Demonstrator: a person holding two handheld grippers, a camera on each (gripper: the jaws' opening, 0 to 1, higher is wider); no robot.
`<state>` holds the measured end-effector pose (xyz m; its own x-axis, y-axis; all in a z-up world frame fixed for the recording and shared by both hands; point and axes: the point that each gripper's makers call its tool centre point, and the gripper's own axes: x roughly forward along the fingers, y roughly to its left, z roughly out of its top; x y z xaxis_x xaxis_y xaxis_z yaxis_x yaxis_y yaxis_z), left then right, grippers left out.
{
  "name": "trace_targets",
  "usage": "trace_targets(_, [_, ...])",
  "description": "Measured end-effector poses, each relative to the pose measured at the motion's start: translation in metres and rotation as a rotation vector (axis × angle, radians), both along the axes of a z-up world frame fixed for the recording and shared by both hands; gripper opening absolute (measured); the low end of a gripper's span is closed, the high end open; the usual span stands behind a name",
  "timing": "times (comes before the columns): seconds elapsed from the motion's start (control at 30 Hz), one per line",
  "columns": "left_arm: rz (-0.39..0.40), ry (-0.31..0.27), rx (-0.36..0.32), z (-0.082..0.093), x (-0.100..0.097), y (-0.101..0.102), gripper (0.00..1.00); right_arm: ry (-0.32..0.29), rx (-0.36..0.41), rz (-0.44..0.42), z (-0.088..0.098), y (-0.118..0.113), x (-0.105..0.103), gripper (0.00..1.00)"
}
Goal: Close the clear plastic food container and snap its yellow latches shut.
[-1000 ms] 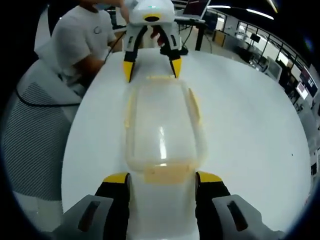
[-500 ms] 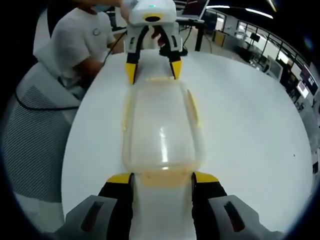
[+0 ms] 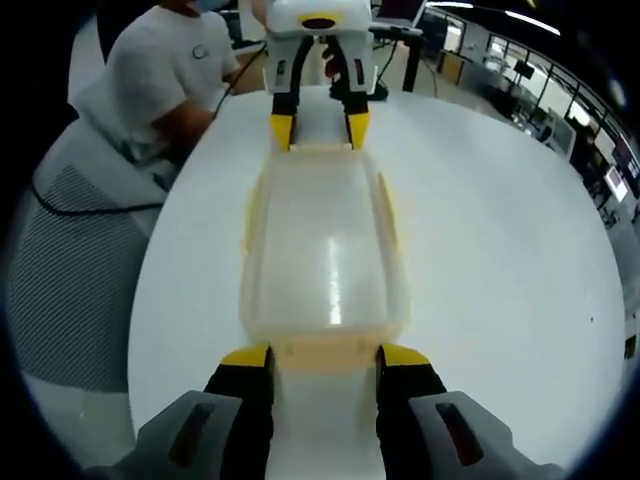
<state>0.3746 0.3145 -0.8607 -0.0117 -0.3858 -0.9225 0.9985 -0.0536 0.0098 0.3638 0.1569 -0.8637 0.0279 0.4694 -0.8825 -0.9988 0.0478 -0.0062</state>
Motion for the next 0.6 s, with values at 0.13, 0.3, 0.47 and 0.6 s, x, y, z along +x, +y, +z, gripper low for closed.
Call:
trace_targets(0.13, [0.003,0.0,-0.007,-0.0004,-0.0001,0.0,0.38,0.001,-0.001,-0.005,-0.0006,-0.0015,0.0007,0.38])
trace_targets(0.3, [0.004,-0.001,0.006,-0.0007,-0.0004,-0.0002,0.38,0.004,-0.015,-0.004,-0.0004,-0.0015,0.0008,0.38])
trace_targets(0.47, [0.003,-0.002,0.015,-0.0017,0.0004,0.0002,0.38,0.005,-0.017,-0.008,-0.0003,-0.0018,0.001,0.38])
trace_targets(0.6, [-0.001,-0.003,0.006,-0.0013,0.0,0.0006,0.38,0.005,-0.011,-0.008,-0.0003,-0.0018,0.0011,0.38])
